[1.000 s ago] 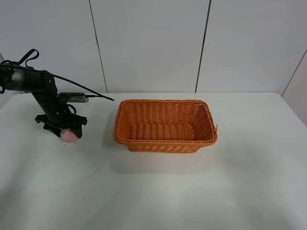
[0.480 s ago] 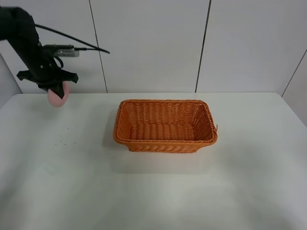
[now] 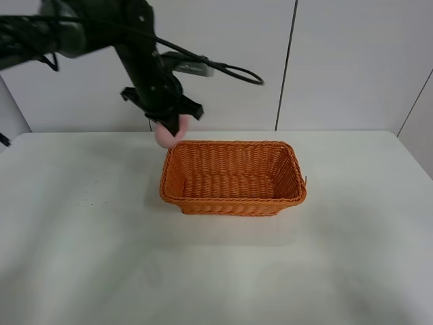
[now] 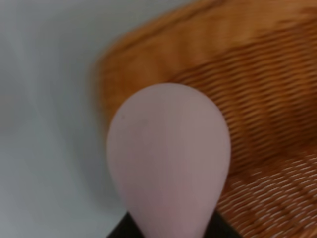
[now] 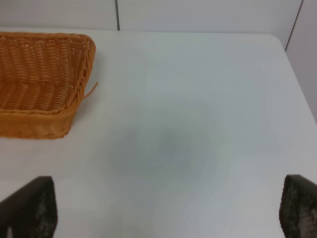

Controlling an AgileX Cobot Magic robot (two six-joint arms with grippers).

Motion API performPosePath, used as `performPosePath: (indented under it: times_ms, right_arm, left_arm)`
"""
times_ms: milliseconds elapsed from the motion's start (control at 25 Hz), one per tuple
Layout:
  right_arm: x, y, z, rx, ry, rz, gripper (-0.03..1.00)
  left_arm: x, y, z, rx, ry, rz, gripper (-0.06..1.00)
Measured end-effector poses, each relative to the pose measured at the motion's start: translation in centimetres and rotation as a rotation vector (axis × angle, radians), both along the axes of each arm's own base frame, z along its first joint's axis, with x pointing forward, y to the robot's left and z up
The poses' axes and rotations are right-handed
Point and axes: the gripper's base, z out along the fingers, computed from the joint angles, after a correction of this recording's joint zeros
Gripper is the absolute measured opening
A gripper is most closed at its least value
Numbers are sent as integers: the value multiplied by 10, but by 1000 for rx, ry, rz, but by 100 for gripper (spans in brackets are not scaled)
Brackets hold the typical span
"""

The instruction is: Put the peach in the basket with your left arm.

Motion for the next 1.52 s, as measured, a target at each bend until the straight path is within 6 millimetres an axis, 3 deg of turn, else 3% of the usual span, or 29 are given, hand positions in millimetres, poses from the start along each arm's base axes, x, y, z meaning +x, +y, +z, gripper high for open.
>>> performPosePath:
  times_ms: [120, 240, 320, 400, 520, 560, 720, 840, 1000, 1240, 1400, 1520]
  right_arm:
    - [0, 0, 0, 0, 0, 0, 69]
    - [0, 0, 0, 0, 0, 0, 69]
    - [0, 0, 0, 0, 0, 0, 69]
    - [0, 0, 0, 0, 0, 0, 69]
    - [0, 0, 0, 0, 0, 0, 69]
    - [0, 0, 0, 0, 0, 0, 69]
    - [0, 0, 0, 0, 0, 0, 69]
    - [0, 0, 0, 0, 0, 0, 69]
    - [0, 0, 0, 0, 0, 0, 69]
    - [0, 0, 0, 0, 0, 0, 69]
    - [0, 0, 0, 0, 0, 0, 69]
    - [0, 0, 0, 0, 0, 0, 69]
  left_arm:
    - [1, -38, -34, 10, 20, -62, 6]
    - [5, -59, -68, 21, 37, -92, 8]
    - [7, -64, -86, 29, 49, -96, 16]
    - [8, -64, -94, 36, 61, -96, 34]
    - [8, -65, -93, 37, 60, -96, 62]
    - [8, -64, -91, 36, 61, -96, 67]
    - [4, -62, -78, 59, 88, -118, 75]
    - [2, -58, -49, 75, 93, -131, 76]
    - [5, -46, -10, 29, 16, -109, 76]
    - [27, -10, -7, 28, 9, -33, 76]
    - [49, 38, -7, 30, 8, 64, 76]
    - [66, 86, -7, 34, 7, 150, 76]
